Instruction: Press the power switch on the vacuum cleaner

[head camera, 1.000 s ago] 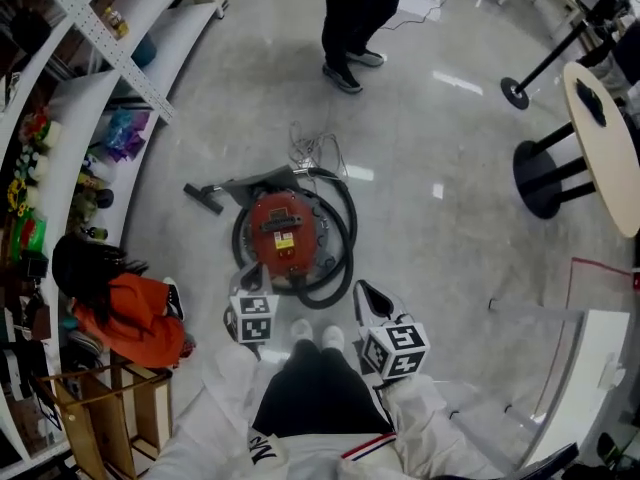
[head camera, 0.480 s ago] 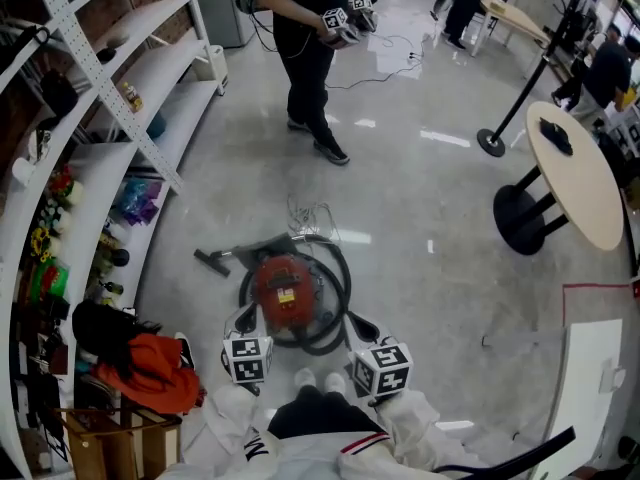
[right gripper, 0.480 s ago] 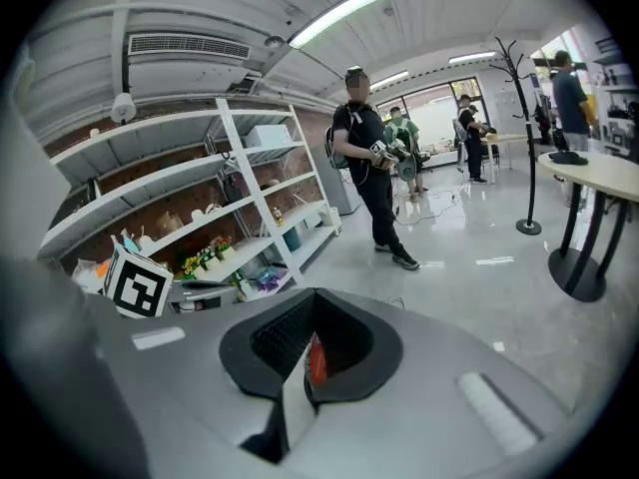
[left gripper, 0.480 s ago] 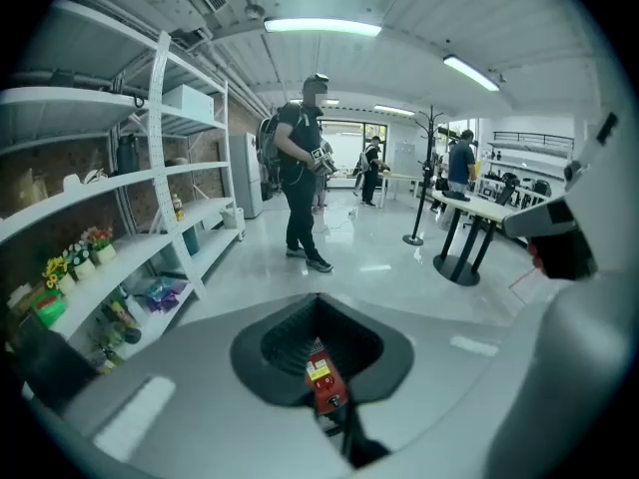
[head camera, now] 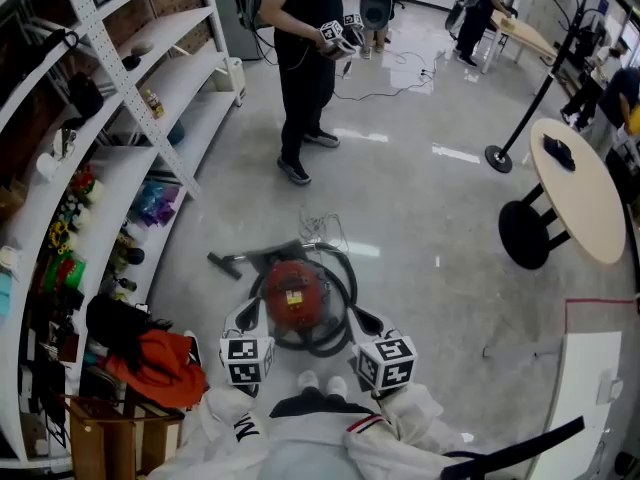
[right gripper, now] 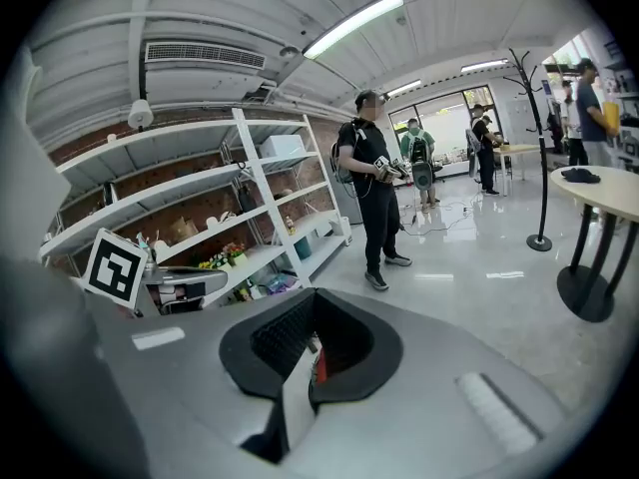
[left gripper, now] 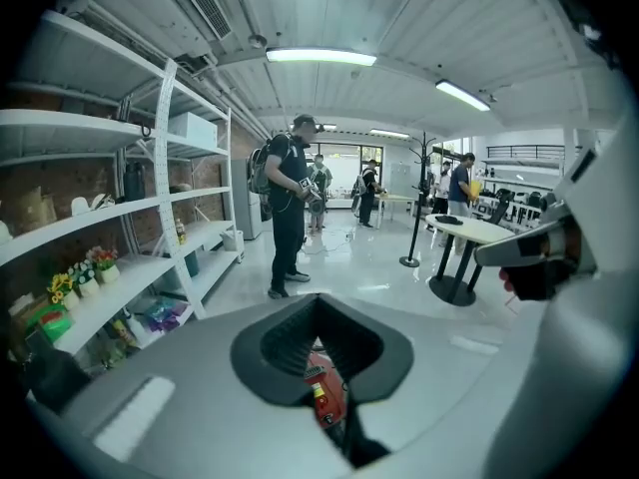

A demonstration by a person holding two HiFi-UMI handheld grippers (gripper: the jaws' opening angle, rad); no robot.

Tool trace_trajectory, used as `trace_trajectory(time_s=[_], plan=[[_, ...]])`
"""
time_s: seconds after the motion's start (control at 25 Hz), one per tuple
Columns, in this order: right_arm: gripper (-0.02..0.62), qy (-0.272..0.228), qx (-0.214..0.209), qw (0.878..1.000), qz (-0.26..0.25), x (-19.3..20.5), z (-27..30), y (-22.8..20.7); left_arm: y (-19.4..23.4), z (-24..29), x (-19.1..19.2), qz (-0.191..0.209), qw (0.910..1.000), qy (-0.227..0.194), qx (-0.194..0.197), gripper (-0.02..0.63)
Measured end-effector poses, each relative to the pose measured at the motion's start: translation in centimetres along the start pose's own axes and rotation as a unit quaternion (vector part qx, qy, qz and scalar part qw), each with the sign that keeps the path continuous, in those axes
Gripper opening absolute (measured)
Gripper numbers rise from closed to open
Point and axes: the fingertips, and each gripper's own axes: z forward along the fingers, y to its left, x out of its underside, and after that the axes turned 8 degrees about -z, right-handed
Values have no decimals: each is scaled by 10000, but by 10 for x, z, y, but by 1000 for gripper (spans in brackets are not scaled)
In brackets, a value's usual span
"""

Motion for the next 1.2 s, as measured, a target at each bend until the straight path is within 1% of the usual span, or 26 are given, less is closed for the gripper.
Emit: trace_trajectory(time_s=[0.2, 0.52, 0.92, 1.2], plan=[[2, -121, -37, 9999, -85, -15, -10, 4, -10, -13, -18, 34, 9999, -145, 73, 0], [2, -348, -36, 9994, -87, -30, -34, 2, -37, -32, -46, 180, 9985, -460, 222, 0], [1, -354, -263, 9990, -87, -20, -43, 4, -42, -54, -27, 76, 9991, -428, -7, 0], [2, -396, -347, 9986, -98, -21, -46, 7, -45, -65, -19, 65, 9993, -364, -42, 0]])
